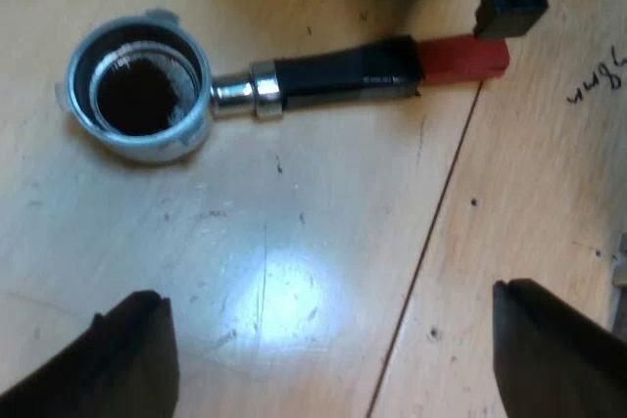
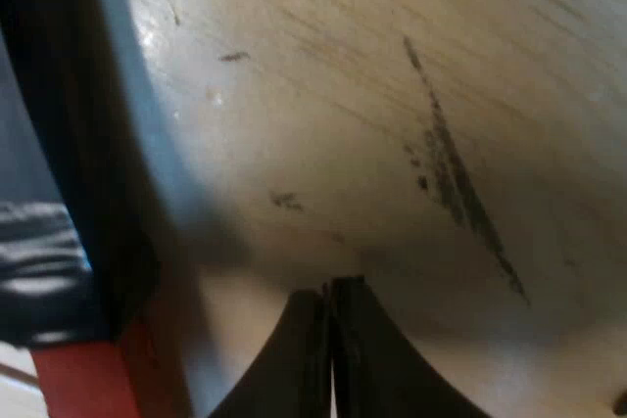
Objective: Put the handle in the coffee machine
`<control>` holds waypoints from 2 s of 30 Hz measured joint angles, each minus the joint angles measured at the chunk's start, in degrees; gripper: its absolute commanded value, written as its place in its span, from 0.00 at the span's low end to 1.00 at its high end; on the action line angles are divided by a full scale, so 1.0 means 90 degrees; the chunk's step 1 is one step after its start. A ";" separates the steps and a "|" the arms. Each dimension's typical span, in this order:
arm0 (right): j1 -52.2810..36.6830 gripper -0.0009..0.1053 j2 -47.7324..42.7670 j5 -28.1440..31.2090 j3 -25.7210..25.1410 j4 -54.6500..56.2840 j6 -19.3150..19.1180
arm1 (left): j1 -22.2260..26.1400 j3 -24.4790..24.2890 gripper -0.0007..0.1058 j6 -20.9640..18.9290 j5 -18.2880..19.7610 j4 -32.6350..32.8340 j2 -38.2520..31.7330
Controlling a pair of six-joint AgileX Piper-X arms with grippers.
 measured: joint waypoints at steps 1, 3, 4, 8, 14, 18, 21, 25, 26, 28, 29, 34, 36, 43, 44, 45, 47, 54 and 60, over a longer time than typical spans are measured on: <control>0.0000 0.01 0.0016 0.0000 0.0000 -0.0042 0.0007 | 0.0000 0.0000 0.65 0.0000 0.0000 0.0060 0.0000; 0.0015 0.01 0.0014 0.0000 0.0014 -0.0086 0.0009 | 0.0000 0.0000 0.65 -0.0015 0.0000 0.0107 0.0000; 0.0015 0.01 0.0014 0.0000 0.0036 -0.0152 0.0009 | 0.0000 0.0000 0.65 -0.0015 0.0000 0.0109 0.0000; 0.0015 0.01 0.0014 -0.0041 0.0205 -0.0315 0.0009 | 0.0000 0.0000 0.65 -0.0082 0.0000 0.0154 0.0000; 0.0547 0.01 0.0014 -0.0214 0.0361 -0.0495 0.0020 | 0.0000 0.0000 0.65 -0.0242 0.0000 0.0237 0.0000; 0.0934 0.01 0.0201 -0.0255 0.0361 -0.0697 0.0201 | 0.0000 0.0000 0.65 -0.0257 0.0000 0.0305 0.0000; 0.1119 0.01 0.0379 -0.0244 0.0267 -0.0682 0.0309 | 0.0000 0.0000 0.65 -0.0257 -0.0042 0.0423 0.0000; 0.1337 0.01 0.0459 -0.0117 0.0262 -0.0758 0.0553 | 0.0000 0.0000 0.65 -0.0257 -0.0262 0.0574 0.0000; 0.1410 0.01 0.0457 -0.0110 0.0262 -0.0846 0.0603 | 0.0000 0.0000 0.65 -0.0257 -0.0294 0.0591 0.0000; 0.1494 0.01 0.0482 -0.0163 0.0246 -0.1051 0.0740 | 0.0000 0.0000 0.65 -0.0257 -0.0308 0.0680 0.0000; 0.1538 0.01 0.0497 -0.0254 0.0247 -0.1220 0.0851 | 0.0000 0.0000 0.65 -0.0257 -0.0313 0.0728 0.0000; 0.1574 0.01 0.0502 -0.0449 0.0247 -0.1610 0.1022 | 0.0000 -0.0053 0.65 -0.0257 -0.0332 0.0963 -0.0130; 0.1574 0.01 0.0502 -0.0487 0.0247 -0.1679 0.1071 | 0.0000 -0.0148 0.65 -0.0257 -0.0330 0.1080 -0.0190; 0.1594 0.01 0.0684 -0.0642 0.0110 -0.2024 0.1087 | 0.0000 -0.0498 0.65 -0.0318 -0.0430 0.1162 -0.0277; 0.1590 0.01 0.0762 -0.0673 0.0057 -0.2042 0.1111 | 0.0000 -0.0498 0.65 -0.0336 -0.0587 0.1192 -0.0277; 0.1602 0.01 0.0840 -0.0687 -0.0004 -0.2042 0.1108 | 0.0000 -0.0498 0.65 -0.0336 -0.0723 0.1212 -0.0277; 0.1598 0.01 0.0961 -0.0718 -0.0086 -0.2125 0.1108 | 0.0000 -0.0498 0.65 -0.0351 -0.0868 0.1213 -0.0277; 0.1606 0.01 0.1513 -0.0946 -0.0635 -0.2927 0.1159 | 0.0000 -0.0498 0.65 -0.0351 -0.0946 0.1240 -0.0277; 0.1606 0.01 0.2105 -0.1008 -0.1189 -0.3511 0.1185 | 0.0000 -0.0498 0.65 -0.0402 -0.0946 0.1280 -0.0320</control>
